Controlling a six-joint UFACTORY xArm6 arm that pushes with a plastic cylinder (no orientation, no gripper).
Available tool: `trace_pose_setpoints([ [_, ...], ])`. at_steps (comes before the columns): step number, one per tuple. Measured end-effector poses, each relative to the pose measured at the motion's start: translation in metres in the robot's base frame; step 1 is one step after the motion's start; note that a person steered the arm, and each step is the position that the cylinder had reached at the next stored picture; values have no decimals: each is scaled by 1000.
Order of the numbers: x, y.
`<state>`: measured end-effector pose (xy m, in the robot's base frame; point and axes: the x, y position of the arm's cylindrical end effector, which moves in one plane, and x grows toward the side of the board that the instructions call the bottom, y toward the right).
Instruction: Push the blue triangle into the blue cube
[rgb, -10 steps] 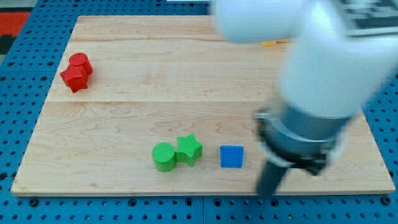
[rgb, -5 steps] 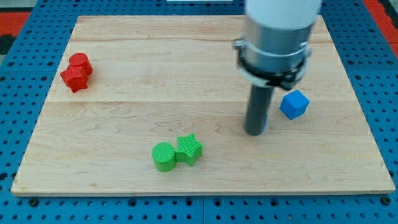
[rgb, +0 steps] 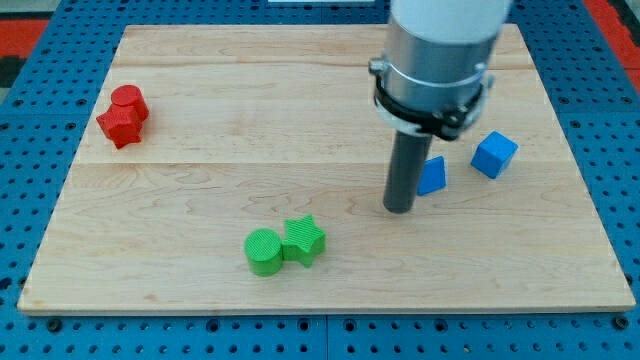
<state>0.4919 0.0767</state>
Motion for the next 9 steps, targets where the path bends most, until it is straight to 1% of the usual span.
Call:
trace_pose_setpoints([
  [2,-60,68],
  [3,-75,73],
  [4,-74,53],
  [6,-58,-69],
  [7,-55,-93],
  [8,-55,-90],
  [9,-33,-20],
])
